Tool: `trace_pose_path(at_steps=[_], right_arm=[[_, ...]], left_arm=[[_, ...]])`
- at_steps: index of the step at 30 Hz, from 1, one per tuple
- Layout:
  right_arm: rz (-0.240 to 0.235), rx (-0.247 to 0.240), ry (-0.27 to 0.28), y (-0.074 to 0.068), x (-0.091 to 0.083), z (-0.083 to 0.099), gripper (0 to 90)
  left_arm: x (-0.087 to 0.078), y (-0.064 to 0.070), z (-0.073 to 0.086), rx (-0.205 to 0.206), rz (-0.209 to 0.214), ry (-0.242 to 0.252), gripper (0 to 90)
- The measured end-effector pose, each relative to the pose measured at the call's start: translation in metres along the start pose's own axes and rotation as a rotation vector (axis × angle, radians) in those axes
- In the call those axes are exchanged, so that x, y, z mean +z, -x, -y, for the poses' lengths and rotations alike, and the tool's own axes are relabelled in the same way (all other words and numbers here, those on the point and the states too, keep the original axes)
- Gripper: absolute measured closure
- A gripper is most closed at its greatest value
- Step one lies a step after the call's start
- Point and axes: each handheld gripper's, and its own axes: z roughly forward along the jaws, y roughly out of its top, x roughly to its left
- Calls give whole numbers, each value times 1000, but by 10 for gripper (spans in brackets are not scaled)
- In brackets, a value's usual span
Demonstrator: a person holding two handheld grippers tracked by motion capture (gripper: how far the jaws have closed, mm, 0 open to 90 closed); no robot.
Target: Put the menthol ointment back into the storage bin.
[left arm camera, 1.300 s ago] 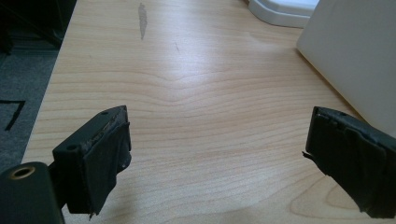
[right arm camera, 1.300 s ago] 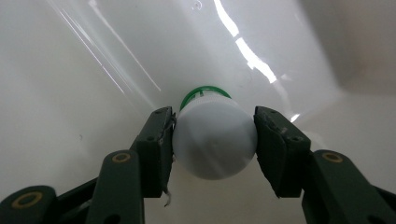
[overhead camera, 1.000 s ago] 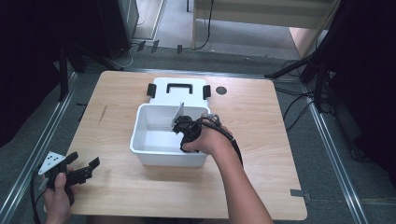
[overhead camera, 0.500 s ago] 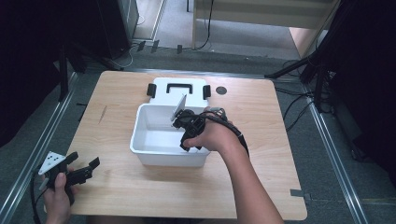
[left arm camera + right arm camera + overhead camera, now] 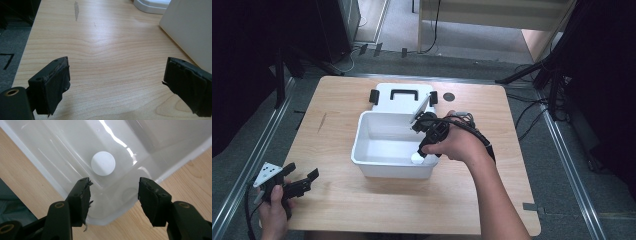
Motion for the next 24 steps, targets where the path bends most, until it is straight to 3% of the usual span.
trace_pose_path(at_steps=[11, 24], right_arm=[[4, 62, 20, 19, -7, 29, 441], [4, 121, 37, 43, -3, 74, 430]], left_arm=[[0, 0, 0, 0, -1, 0, 74], [1, 1, 0, 5, -2, 0, 74]])
